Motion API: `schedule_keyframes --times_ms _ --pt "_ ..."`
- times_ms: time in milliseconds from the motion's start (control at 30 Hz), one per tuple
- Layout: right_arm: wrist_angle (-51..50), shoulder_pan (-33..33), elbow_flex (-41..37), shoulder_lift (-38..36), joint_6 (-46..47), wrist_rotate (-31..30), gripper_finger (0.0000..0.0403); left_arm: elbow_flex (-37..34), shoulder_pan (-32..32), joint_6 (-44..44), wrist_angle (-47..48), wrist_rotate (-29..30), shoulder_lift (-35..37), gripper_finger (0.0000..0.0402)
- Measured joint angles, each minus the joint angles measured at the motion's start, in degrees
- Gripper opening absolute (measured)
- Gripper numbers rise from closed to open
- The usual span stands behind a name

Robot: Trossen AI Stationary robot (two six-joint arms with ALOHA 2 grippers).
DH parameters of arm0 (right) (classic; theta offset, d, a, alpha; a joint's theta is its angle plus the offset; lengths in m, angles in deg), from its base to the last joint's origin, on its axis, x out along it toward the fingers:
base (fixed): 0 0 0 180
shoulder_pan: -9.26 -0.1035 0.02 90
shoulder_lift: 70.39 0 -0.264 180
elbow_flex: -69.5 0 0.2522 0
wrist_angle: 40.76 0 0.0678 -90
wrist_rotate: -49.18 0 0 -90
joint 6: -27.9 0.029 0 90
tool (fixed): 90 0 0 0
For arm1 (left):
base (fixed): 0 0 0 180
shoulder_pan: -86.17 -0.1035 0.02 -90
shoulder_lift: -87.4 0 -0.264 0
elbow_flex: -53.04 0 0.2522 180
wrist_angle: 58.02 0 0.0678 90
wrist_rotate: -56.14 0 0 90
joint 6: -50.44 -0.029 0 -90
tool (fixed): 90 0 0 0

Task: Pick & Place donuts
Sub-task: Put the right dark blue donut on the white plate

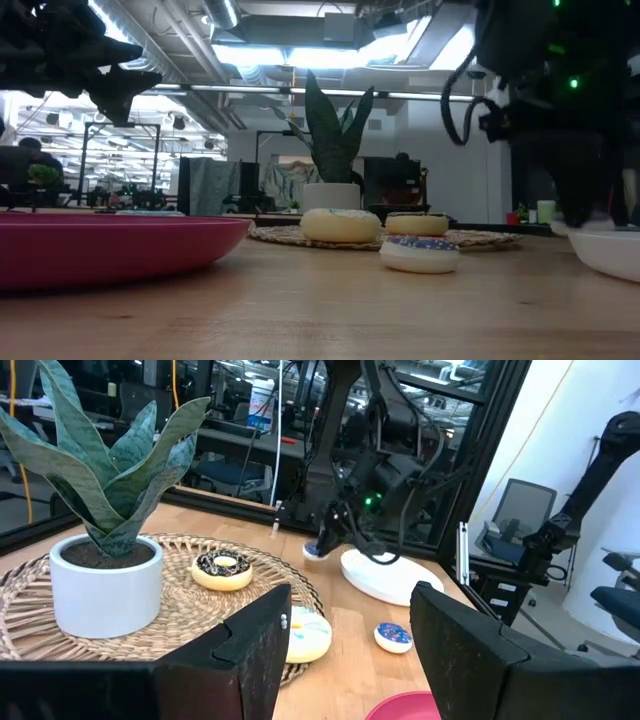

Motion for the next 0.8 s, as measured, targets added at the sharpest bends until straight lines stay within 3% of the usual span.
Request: schedule_keyframes --times_ms 367,800 --pt "-8.6 0.1 6.9 -5.9 -13.7 -4.7 0.0017 0.0 0.0 0.0 0.0 0.0 0.0 0.0198" --pt "-11.8 0.1 22.9 -8.6 -44.6 -5.4 0.0017 0.0 0.0 0.0 0.0 0.0 0.0 0.0198"
